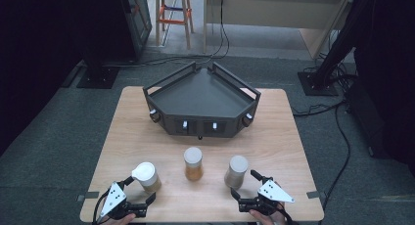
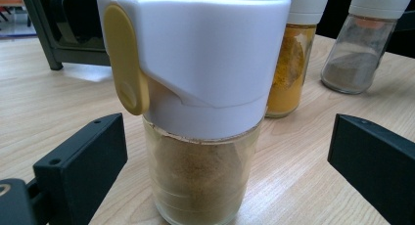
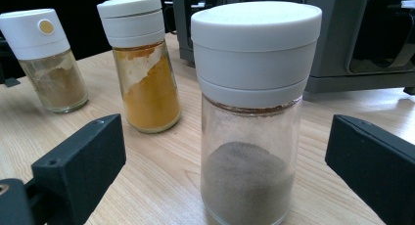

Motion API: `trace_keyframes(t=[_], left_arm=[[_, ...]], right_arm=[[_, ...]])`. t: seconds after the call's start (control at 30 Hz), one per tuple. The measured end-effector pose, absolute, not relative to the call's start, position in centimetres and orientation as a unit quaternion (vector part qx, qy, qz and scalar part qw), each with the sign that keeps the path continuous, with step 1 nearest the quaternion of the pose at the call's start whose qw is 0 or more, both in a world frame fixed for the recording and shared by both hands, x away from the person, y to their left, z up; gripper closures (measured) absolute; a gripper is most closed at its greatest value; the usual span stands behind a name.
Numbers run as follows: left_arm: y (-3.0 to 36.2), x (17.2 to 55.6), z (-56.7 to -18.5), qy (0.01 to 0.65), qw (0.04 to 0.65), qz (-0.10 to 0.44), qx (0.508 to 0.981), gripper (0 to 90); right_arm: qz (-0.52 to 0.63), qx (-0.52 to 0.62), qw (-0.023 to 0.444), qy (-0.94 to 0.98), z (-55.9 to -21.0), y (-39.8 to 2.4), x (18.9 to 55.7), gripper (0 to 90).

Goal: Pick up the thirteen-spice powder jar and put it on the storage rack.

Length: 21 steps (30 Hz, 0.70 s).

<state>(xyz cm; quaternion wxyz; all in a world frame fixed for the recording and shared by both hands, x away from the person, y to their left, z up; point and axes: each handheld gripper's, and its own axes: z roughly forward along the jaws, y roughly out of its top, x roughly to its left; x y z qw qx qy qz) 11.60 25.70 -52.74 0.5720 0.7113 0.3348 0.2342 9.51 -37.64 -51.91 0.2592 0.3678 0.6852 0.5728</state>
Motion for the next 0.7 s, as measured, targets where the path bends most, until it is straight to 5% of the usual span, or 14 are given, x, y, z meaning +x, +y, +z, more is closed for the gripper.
trace_keyframes(t=[0.7], left_arm=[[25.63,11.68,-52.79,0.339,0.571,0.235,0.710,1.0]], right_arm=[[0.575,0.371,0.256,0.683,-51.96,-37.70,9.54,1.4]])
